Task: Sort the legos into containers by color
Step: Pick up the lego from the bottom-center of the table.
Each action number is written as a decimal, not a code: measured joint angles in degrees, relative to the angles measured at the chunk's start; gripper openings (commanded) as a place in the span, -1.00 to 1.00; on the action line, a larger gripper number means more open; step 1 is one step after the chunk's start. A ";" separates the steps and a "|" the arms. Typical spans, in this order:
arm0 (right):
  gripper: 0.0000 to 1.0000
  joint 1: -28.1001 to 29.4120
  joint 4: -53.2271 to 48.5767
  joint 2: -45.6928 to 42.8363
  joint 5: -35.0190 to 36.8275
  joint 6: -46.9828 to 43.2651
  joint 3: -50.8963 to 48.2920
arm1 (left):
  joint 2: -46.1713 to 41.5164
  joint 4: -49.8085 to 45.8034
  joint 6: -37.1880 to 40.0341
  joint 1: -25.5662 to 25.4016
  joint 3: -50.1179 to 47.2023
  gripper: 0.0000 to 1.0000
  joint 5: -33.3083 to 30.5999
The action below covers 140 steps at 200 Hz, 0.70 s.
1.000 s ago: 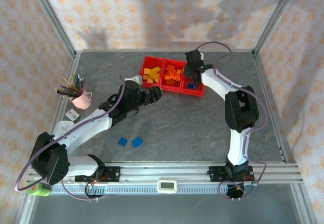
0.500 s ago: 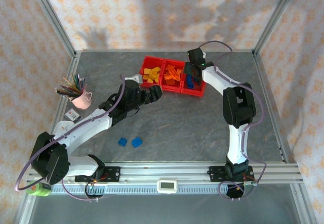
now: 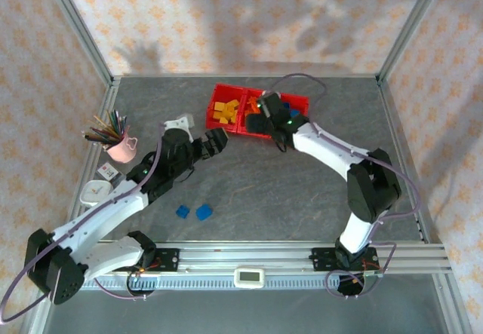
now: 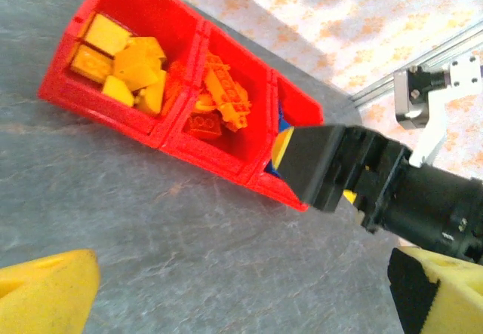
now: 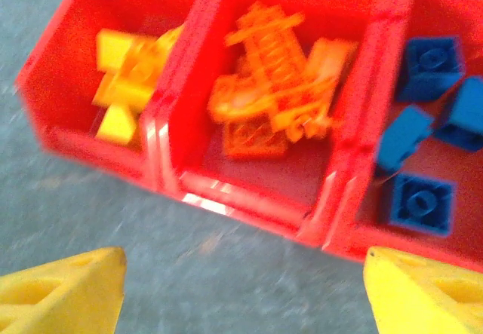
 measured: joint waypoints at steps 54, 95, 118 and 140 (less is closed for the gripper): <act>0.71 12.11 -1.03 -1.07 -0.52 2.29 -5.29 | -11.52 -7.43 -2.58 1.99 -6.80 0.98 -4.22; 0.74 21.35 -0.79 1.16 -2.32 4.20 -4.63 | -18.75 -13.73 -5.11 3.37 -8.96 0.98 -7.41; 0.73 25.62 -0.42 4.74 -3.87 4.76 -3.30 | -21.57 -16.83 -6.32 3.56 -9.25 0.99 -8.66; 0.73 28.35 -0.52 7.23 -4.63 5.38 -2.21 | -23.23 -19.65 -7.23 3.58 -9.25 0.98 -9.68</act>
